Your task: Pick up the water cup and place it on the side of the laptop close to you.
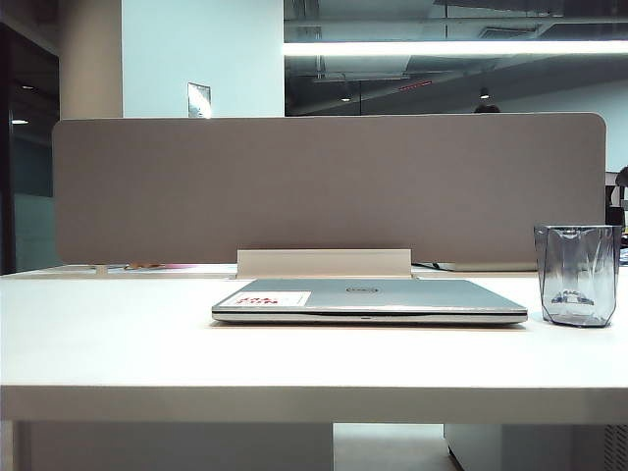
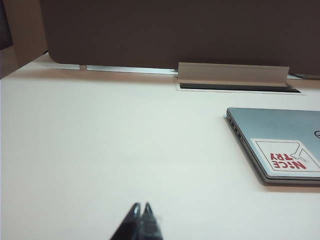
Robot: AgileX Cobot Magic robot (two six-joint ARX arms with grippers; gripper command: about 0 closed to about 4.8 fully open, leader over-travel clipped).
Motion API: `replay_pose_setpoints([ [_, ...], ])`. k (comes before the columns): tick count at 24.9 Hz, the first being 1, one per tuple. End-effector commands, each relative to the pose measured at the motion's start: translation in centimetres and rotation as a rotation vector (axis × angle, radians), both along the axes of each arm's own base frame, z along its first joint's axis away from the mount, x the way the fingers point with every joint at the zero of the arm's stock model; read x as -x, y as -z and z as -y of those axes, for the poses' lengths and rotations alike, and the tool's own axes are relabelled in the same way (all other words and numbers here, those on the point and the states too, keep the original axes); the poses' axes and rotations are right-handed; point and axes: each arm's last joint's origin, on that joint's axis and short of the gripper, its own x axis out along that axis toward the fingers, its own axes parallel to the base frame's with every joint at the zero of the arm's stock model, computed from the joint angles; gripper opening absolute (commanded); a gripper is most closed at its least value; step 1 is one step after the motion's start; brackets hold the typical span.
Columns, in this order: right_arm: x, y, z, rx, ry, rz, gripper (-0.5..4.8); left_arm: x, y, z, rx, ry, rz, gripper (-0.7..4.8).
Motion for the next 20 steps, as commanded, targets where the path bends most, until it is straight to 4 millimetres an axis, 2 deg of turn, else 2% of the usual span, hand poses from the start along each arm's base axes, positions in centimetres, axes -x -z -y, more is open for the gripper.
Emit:
replay_pose_setpoints([
  [1,0.4,-1.3,0.1,0.0,0.024,0.018,-0.06,0.0,-0.2,0.1,-0.001,0.034,0.011,-0.04],
  [6,0.8,-3.2,0.1,0.001,0.054,-0.003,-0.06,0.0,0.1,0.2,0.0,0.081,-0.019,-0.04],
  [12,0.1,-4.7,0.2,0.012,0.055,-0.042,-0.06,0.0,0.2,0.2,0.001,0.081,-0.025,-0.04],
  [18,-2.7,-7.2,0.2,0.113,0.051,-0.081,-0.06,0.0,0.2,0.2,0.001,0.081,-0.025,-0.04],
  [20,-4.5,-8.2,0.3,0.113,0.05,-0.099,-0.06,0.0,0.2,0.2,0.001,0.081,-0.025,-0.04],
])
